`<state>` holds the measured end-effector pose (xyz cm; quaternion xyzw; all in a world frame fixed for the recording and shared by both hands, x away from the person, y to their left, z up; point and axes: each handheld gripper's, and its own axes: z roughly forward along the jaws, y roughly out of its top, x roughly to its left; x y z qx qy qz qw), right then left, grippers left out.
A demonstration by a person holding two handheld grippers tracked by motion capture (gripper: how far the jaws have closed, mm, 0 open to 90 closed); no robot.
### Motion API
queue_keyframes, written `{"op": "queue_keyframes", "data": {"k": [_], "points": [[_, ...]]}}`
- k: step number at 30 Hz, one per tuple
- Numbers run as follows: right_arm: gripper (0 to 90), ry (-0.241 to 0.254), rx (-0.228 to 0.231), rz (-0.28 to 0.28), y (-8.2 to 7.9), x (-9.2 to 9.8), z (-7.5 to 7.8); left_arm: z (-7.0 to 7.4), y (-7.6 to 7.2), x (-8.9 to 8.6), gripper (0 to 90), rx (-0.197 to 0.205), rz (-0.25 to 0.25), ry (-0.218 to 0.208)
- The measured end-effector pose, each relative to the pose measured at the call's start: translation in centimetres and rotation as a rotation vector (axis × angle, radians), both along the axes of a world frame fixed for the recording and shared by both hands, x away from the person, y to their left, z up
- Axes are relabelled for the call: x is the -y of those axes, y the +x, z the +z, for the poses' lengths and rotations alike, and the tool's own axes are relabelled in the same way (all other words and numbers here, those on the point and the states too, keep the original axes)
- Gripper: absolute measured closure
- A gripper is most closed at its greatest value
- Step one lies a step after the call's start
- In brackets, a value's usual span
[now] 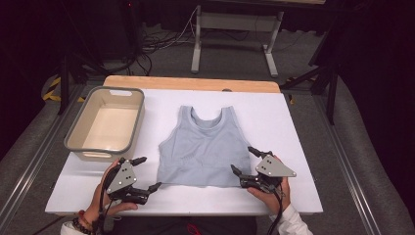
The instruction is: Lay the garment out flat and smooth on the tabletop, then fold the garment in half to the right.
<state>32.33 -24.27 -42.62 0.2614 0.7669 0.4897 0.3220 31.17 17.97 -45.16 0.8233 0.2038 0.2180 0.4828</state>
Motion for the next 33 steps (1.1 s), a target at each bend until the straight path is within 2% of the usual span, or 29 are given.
{"op": "queue_keyframes", "data": {"k": [1,14,21,25,28,32,33], "points": [[19.9,-0.002,0.003,0.003,0.1,-0.2,0.0,-0.2,-0.1,0.0,10.6,0.003,0.004,0.013],[20.9,0.002,-0.012,0.005,0.7,-0.4,-0.1,-0.3,-0.4,-0.2,10.5,-0.004,0.022,0.025],[23.3,0.022,-0.041,0.002,0.8,-0.4,-0.1,-0.4,-0.1,-0.1,11.0,-0.018,0.024,0.033],[26.5,0.005,-0.021,0.004,0.8,-0.8,0.5,-0.9,0.4,0.1,11.4,-0.068,0.029,0.040],[30.6,0.051,-0.042,0.005,1.5,-1.1,1.2,-1.2,0.8,0.3,12.7,-0.091,0.037,0.067],[33.1,0.052,-0.050,0.016,2.3,-2.0,1.8,-1.3,1.0,0.3,13.7,-0.102,0.030,0.064],[33.6,0.055,-0.052,0.031,2.8,-2.8,2.2,-1.3,1.3,0.3,13.7,-0.116,0.021,0.057]]}}
